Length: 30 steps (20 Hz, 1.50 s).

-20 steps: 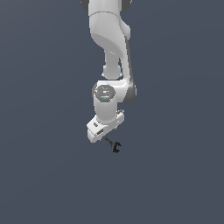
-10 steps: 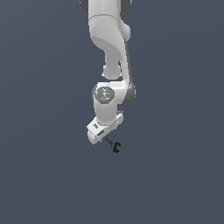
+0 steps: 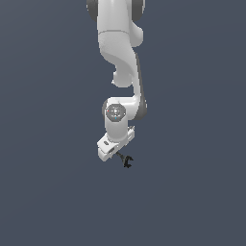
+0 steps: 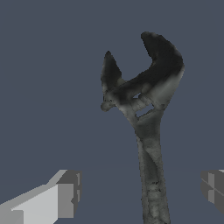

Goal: Pick up the object and move it to a goal position.

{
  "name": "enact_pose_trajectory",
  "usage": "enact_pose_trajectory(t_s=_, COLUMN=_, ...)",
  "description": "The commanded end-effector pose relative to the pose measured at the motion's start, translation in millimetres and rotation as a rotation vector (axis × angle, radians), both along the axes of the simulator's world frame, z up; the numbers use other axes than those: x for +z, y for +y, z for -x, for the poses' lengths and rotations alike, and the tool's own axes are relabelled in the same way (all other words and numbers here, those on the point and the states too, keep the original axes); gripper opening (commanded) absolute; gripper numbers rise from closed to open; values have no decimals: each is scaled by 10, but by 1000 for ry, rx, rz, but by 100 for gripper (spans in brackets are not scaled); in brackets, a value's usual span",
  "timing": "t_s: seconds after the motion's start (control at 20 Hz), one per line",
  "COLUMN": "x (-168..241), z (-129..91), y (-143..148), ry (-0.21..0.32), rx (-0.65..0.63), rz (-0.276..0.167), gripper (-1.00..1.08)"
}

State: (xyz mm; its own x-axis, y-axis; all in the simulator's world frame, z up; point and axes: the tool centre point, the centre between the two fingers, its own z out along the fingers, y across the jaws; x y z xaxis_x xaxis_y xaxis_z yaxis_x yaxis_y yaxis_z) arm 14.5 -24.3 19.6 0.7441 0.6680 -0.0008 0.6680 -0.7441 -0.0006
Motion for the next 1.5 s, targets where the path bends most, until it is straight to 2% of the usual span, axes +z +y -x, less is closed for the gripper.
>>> enact_pose_trajectory(t_s=0.0, x=-85, z=-3, y=-2, ry=-1, rx=1, rz=0, gripper=100)
enact_pose_trajectory(t_s=0.2, x=-121, z=-13, y=1, ry=-1, rx=1, rz=0, gripper=100)
enact_pose_trajectory(t_s=0.25, x=-121, z=-13, y=1, ry=-1, rx=1, rz=0, gripper=-100)
enact_pose_trajectory(t_s=0.95, x=-74, z=6, y=-8, ry=-2, rx=3, rz=-1, gripper=-100)
enact_pose_trajectory(t_s=1.45, x=245, z=242, y=-310, ry=-1, rx=3, rz=0, gripper=-100)
